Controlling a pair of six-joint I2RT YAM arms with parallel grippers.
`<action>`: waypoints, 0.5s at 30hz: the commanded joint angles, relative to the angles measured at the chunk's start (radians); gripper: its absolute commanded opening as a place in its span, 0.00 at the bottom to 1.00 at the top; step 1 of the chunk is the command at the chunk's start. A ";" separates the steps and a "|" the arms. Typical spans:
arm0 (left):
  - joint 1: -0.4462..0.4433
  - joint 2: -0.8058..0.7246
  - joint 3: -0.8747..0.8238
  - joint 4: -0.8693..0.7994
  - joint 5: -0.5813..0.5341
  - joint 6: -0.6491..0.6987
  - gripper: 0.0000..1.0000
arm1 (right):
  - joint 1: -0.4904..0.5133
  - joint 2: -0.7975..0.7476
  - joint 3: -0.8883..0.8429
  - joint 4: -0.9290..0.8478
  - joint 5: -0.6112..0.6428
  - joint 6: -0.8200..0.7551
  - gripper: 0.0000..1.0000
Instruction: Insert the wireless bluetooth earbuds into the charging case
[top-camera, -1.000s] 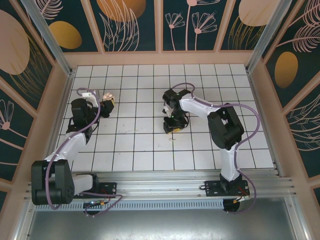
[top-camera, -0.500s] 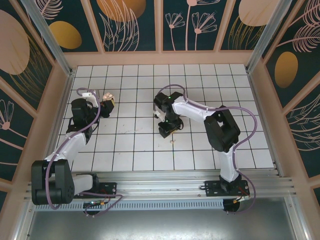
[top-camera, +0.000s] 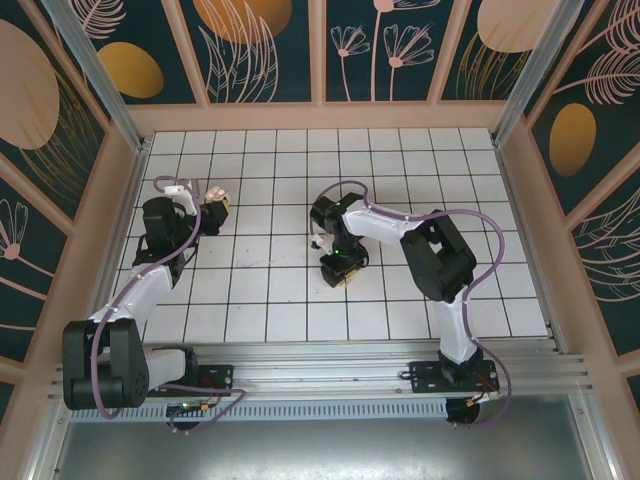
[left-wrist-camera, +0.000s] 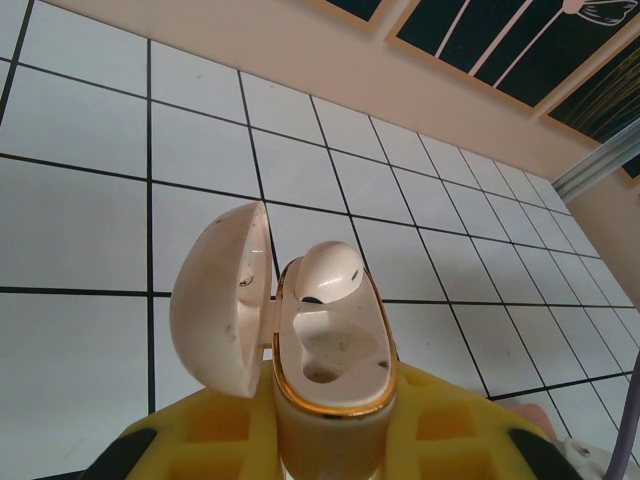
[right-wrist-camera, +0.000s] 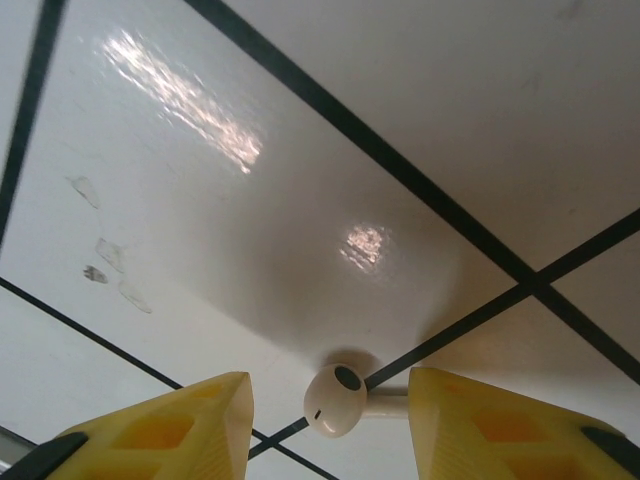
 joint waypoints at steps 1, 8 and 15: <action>0.005 -0.006 0.029 0.002 0.013 0.008 0.11 | -0.002 -0.008 -0.041 0.000 -0.020 -0.007 0.45; 0.005 -0.004 0.030 0.003 0.015 0.004 0.11 | 0.001 -0.045 -0.099 0.001 -0.031 0.021 0.44; 0.004 -0.001 0.031 0.003 0.015 0.000 0.11 | 0.023 -0.071 -0.119 -0.006 -0.083 0.054 0.40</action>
